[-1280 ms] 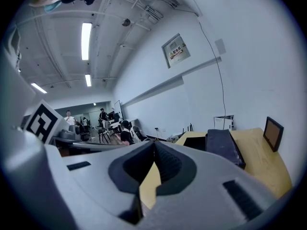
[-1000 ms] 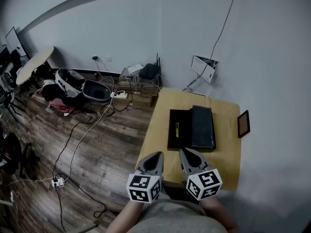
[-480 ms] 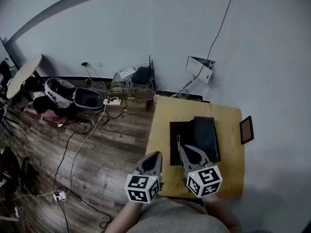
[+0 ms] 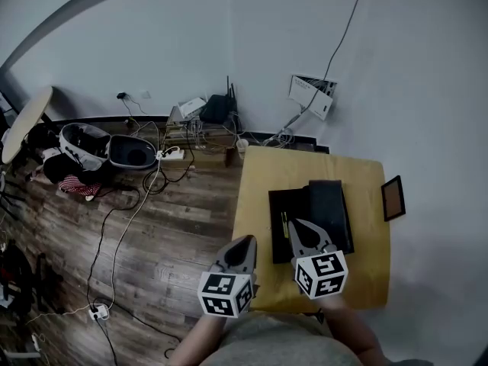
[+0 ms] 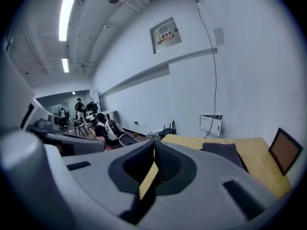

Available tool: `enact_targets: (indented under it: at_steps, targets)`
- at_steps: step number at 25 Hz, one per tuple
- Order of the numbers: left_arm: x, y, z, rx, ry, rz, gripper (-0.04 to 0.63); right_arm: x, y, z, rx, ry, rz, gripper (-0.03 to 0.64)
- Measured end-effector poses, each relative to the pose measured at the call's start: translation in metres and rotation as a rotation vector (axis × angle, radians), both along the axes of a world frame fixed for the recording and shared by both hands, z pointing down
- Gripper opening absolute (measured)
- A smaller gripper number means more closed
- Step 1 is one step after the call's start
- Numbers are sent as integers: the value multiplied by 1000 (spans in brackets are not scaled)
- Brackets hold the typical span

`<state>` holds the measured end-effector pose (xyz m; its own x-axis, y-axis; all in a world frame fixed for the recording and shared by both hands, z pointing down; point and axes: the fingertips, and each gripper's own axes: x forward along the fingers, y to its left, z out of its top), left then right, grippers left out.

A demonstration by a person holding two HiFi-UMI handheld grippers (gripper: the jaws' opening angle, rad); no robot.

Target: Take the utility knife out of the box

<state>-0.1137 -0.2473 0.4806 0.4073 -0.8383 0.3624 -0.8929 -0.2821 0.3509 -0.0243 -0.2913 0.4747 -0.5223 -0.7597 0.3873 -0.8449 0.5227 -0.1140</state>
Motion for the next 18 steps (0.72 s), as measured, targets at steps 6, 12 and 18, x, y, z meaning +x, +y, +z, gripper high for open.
enact_targets:
  at_steps: [6,12,18]
  targets:
    - [-6,-8,13,-31,10,22,5,-2,-21,43,-99,58,55,2]
    - [-11,-17,25,-53,20,36,3,2,-40,89,-182,127,130,2]
    - [-17,-20,35,-76,34,40,5,-1,-54,128,-266,189,142,3]
